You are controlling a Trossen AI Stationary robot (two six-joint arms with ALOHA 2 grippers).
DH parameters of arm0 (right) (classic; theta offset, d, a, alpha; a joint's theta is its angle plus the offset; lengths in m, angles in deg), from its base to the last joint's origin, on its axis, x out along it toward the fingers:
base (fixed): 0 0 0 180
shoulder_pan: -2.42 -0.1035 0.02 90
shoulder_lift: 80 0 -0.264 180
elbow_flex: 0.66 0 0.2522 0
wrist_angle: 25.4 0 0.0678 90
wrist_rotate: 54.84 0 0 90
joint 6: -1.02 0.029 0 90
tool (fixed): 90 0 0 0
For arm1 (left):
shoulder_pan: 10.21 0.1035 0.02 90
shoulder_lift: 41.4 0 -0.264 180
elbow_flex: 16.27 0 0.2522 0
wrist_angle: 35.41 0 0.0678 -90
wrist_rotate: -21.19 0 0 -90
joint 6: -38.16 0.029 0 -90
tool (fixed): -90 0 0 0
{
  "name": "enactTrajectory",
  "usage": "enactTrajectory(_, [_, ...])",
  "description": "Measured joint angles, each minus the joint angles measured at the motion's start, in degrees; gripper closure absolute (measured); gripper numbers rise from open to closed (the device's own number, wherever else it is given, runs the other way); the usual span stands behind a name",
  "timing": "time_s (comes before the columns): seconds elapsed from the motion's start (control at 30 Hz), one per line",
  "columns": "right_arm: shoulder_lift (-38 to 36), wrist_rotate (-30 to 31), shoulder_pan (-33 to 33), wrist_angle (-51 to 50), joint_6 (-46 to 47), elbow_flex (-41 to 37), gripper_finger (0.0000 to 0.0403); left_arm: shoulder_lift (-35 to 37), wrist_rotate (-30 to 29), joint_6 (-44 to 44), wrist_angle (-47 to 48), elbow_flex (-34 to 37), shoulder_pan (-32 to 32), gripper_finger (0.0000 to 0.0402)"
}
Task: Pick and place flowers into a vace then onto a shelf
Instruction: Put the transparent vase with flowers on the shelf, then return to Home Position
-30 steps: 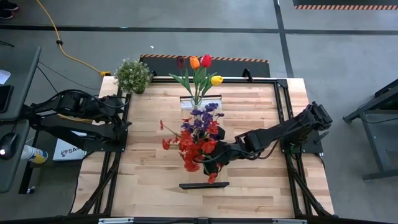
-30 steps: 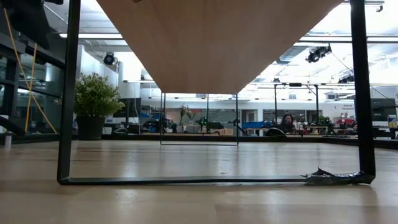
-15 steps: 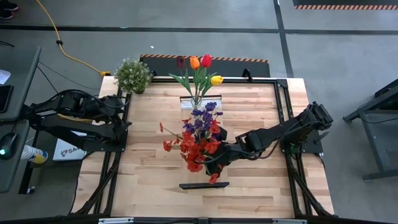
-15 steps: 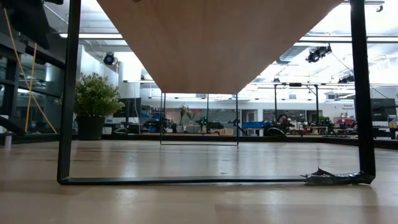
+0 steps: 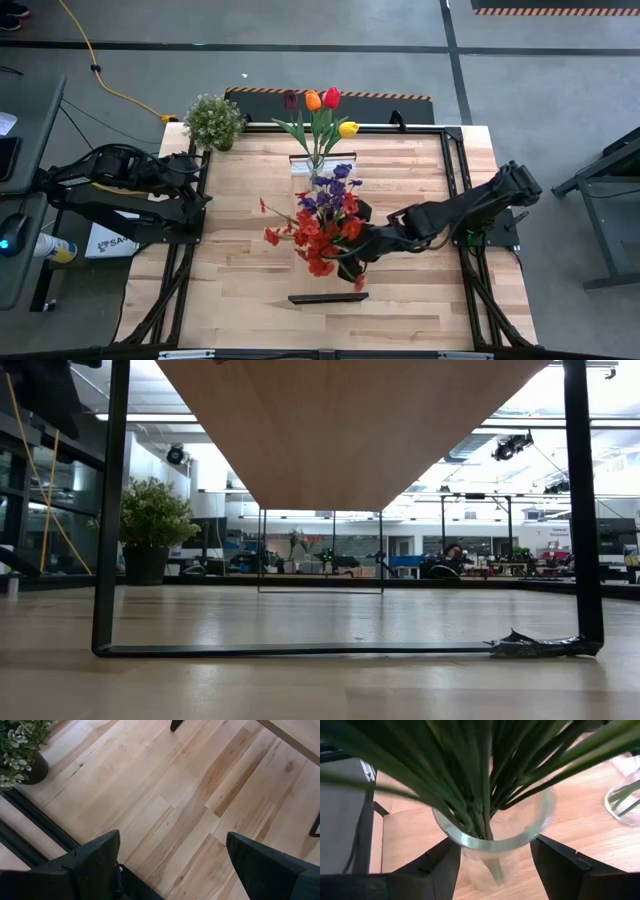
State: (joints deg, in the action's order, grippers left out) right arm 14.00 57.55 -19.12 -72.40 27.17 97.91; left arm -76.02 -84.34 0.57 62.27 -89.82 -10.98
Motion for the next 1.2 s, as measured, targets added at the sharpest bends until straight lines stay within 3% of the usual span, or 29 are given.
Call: enactTrajectory(1.2, [-4.06,0.63,-1.14,-3.26,0.30,0.09,0.0179,-0.02,0.00,-0.20,-0.02,-0.02,0.02,0.0004])
